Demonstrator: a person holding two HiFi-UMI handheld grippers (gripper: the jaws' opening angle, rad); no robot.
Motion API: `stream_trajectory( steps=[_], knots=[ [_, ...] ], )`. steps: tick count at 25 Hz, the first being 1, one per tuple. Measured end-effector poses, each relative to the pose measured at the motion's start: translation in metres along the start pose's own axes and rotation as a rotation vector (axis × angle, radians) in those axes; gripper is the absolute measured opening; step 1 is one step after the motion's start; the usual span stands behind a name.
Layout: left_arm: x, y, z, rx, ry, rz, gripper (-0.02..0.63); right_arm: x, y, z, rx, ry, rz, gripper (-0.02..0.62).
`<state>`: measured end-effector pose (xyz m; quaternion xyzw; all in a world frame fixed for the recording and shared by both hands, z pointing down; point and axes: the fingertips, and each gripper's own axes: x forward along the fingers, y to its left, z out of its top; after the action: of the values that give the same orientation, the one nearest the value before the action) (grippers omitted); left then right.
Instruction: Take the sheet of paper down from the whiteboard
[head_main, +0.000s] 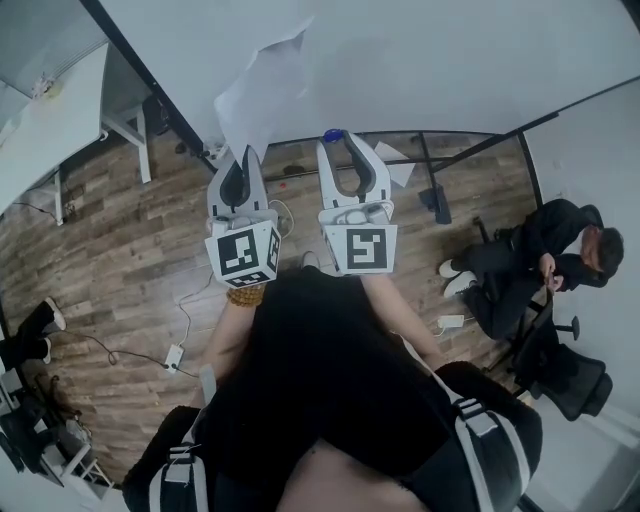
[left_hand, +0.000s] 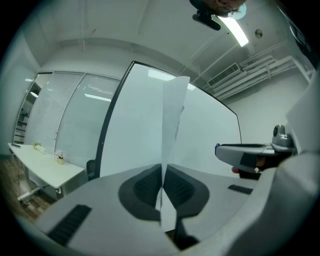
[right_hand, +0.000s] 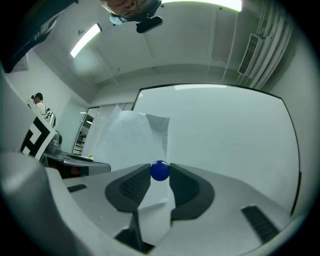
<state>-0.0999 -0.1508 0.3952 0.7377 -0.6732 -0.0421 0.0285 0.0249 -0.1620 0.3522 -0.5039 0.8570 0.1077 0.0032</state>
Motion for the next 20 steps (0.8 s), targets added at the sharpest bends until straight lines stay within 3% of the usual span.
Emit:
stream_trajectory(
  steps=[7, 20],
  knots=[
    [-0.015, 0.001, -0.006, 0.02, 0.003, -0.004, 0.008, -0.002, 0.017, -0.019, 0.024, 0.041, 0.062, 0.118],
    [-0.017, 0.0, -0.006, 0.042, -0.004, -0.011, 0.008, -0.007, 0.03, -0.027, -0.003, 0.051, 0.088, 0.117]
  ],
)
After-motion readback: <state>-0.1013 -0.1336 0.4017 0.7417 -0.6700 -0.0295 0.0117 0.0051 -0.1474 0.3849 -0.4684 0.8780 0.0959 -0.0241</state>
